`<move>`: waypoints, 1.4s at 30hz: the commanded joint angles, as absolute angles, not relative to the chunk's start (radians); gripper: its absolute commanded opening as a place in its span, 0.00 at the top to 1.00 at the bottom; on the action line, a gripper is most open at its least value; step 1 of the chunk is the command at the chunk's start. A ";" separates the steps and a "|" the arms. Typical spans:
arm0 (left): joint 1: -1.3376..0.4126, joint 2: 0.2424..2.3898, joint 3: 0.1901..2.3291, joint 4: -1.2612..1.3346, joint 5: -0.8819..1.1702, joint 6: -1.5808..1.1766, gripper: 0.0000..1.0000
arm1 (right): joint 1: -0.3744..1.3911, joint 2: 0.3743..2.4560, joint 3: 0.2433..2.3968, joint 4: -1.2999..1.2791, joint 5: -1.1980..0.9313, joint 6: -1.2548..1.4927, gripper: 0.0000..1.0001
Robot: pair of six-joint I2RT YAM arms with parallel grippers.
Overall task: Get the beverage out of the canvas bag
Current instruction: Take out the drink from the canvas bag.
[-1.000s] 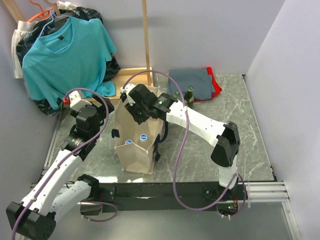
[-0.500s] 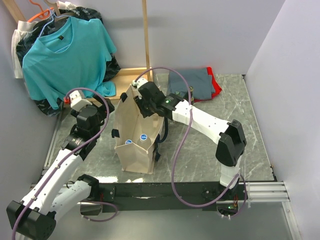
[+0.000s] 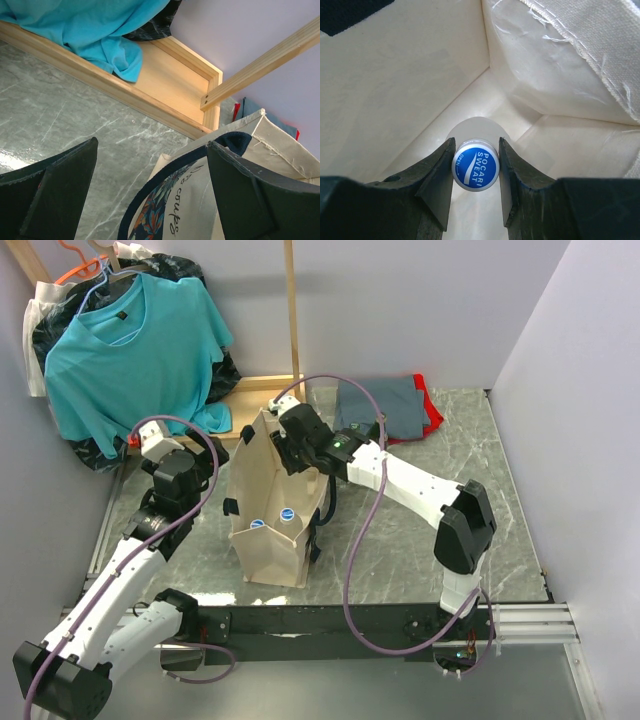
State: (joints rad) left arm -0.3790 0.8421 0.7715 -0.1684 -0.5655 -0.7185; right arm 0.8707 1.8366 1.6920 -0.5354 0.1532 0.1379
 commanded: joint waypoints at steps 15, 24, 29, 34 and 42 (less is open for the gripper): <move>-0.377 0.841 0.762 -0.143 -0.557 -0.707 0.04 | 0.890 1.643 1.744 -0.413 0.196 0.109 1.00; -0.377 0.839 0.761 -0.138 -0.549 -0.713 0.04 | 0.896 1.600 1.750 -0.405 0.201 0.091 1.00; -0.377 0.833 0.758 -0.144 -0.551 -0.715 0.04 | 0.907 1.571 1.730 -0.380 0.207 0.087 1.00; -0.377 0.818 0.752 -0.147 -0.557 -0.713 0.04 | 0.916 1.562 1.739 -0.385 0.209 0.084 1.00; -0.377 0.805 0.752 -0.149 -0.555 -0.713 0.04 | 0.923 1.592 1.839 -0.477 0.207 0.084 1.00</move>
State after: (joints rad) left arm -0.3790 0.8268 0.7563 -0.1631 -0.5617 -0.7189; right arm 0.9146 1.6691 1.7016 -0.5648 0.1822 0.0914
